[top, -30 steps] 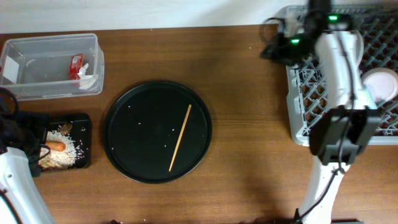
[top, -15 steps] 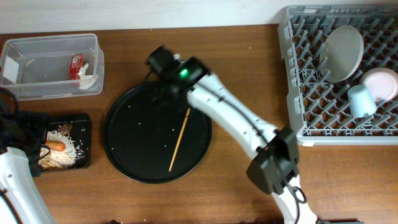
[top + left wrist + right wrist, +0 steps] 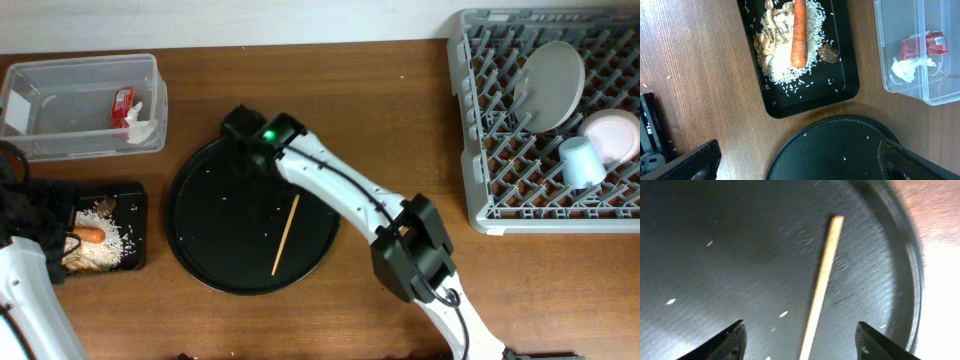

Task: Sort waste into correct bins and load items into the dishwasher rack
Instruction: 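Return the right gripper and grasp the second chopstick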

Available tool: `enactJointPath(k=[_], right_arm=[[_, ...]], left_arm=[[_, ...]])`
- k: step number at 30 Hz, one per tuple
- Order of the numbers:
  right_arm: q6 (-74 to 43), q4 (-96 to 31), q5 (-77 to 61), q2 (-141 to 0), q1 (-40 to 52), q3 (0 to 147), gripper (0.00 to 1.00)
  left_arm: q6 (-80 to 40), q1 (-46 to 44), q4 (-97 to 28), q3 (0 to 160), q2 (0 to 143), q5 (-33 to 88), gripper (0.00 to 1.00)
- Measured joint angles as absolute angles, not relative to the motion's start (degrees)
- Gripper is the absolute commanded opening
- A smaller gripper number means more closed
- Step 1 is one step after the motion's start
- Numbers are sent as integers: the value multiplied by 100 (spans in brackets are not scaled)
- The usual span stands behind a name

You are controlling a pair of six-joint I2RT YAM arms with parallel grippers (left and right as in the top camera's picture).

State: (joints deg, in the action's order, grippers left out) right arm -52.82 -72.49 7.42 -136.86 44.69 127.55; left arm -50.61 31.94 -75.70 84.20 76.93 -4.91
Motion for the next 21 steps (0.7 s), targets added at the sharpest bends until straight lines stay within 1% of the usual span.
enactJointPath(k=[5, 10, 11, 13, 14, 18, 19, 21], right_arm=[[-5297, -7286, 631, -13810, 4394, 12717, 52], [-5295, -7135, 493, -13902, 4429, 12370, 51], [-5297, -7129, 480, -13917, 4429, 12333, 50], [-5299, -7124, 454, -13935, 4429, 12287, 45], [-5308, -7113, 440, -13935, 4429, 12263, 44], [-5334, -6886, 311, -13935, 4429, 12086, 43], [-5334, -6814, 268, -13935, 4429, 12031, 41], [-5345, -6674, 141, -13937, 4429, 11893, 40]], left_arm=[[-5061, 3197, -7570, 8420, 7693, -491, 99], [-5061, 3197, -7570, 8420, 7693, -491, 99], [-5061, 3197, -7568, 8420, 7693, -491, 99], [-5061, 3197, -7570, 8420, 7693, -491, 99], [-5061, 3197, -7570, 8420, 7693, -491, 99], [-5061, 3197, -7570, 8420, 7693, -491, 99], [-5061, 3197, -7570, 8420, 7693, -491, 99], [-5061, 3194, -7570, 8420, 7693, -491, 99]])
